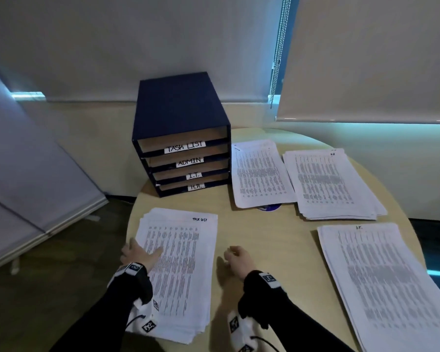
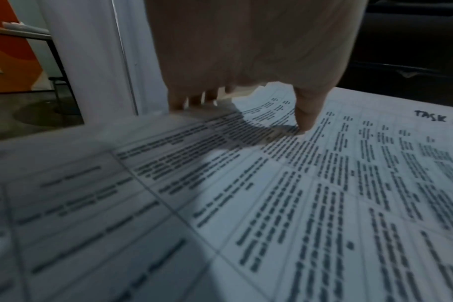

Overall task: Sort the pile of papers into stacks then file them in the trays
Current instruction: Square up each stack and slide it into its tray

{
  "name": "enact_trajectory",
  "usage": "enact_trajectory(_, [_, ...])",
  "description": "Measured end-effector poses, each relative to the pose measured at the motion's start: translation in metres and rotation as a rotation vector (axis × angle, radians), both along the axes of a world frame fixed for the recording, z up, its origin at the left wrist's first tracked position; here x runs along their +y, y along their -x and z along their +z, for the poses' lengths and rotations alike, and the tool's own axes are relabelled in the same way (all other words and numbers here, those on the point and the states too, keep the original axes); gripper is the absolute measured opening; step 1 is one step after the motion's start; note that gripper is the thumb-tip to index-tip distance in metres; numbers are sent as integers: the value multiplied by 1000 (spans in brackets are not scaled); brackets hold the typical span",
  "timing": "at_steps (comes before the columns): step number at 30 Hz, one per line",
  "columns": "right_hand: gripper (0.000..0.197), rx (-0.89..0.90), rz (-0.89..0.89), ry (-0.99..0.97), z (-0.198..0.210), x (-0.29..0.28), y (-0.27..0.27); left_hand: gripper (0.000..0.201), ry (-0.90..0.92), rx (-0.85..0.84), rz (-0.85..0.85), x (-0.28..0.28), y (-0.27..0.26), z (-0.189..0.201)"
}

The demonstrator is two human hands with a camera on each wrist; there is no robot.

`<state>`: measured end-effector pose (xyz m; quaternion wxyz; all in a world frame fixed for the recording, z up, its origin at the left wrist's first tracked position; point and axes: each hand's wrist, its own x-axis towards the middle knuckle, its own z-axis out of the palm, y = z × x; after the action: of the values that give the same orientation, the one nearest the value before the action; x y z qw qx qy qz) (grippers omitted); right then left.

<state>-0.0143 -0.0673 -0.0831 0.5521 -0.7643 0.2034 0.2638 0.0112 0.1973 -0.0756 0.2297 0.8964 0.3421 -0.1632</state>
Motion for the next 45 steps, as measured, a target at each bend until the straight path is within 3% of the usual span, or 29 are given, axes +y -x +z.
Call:
enact_trajectory(3, [69, 60, -84, -105, -40, 12, -12, 74, -119, 17, 26, -8, 2, 3])
enact_trajectory(5, [57, 87, -138, -148, -20, 17, -10, 66, -160, 73, 49, -22, 3, 5])
enact_trajectory(8, [45, 154, -173, -188, 2, 13, -10, 72, -98, 117, 43, -44, -1, 7])
enact_trajectory(12, [47, 255, -257, -248, 12, -10, -6, 94, 102, 94, 107, -55, -14, -10])
enact_trajectory(14, [31, 290, -260, -251, 13, -22, -1, 107, 189, 75, 104, -60, -15, -16])
enact_trajectory(17, [13, 235, -244, -132, 10, -31, 2, 81, 263, 130, 33, -79, -8, -3])
enact_trajectory(20, [17, 23, -214, -6, 17, -36, 12, 69, 245, 172, -4, -96, 2, 3])
enact_trajectory(23, [21, -185, -235, -46, 44, -51, 19, 61, 342, -47, -16, -116, 3, 25])
enact_trajectory(27, [18, -506, -293, -188, 109, -75, 8, 59, 715, -509, 2, -150, -3, 86])
enact_trajectory(31, [30, -723, -288, -296, 161, -85, 2, 51, 803, -833, -120, -177, 11, 136])
enact_trajectory(32, [38, -738, -265, -349, 168, -88, 2, 46, 795, -869, -165, -180, 14, 137])
enact_trajectory(34, [58, -720, -259, -412, 171, -97, 2, 56, 792, -859, -221, -177, 15, 137])
enact_trajectory(37, [73, -671, -376, -347, 168, -111, 2, 64, 831, -857, -228, -168, 4, 133])
enact_trajectory(42, [60, -648, -423, -362, 163, -103, -6, 54, 808, -840, -257, -168, -12, 133])
enact_trajectory(45, [29, -709, -394, -289, 160, -103, -7, 54, 794, -796, -206, -172, -19, 131])
